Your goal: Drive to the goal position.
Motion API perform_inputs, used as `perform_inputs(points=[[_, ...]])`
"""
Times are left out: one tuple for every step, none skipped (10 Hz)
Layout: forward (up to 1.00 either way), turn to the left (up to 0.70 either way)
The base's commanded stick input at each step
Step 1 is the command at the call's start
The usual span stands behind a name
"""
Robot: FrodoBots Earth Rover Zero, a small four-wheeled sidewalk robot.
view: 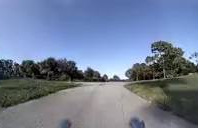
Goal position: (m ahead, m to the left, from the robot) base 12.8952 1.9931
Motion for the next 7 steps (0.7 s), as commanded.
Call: perform_inputs(points=[[0.85,0.0],[0.85,0.0],[0.85,0.0],[0.85,0.0],[0.85,0.0],[0.85,0.0],[0.85,0.0]])
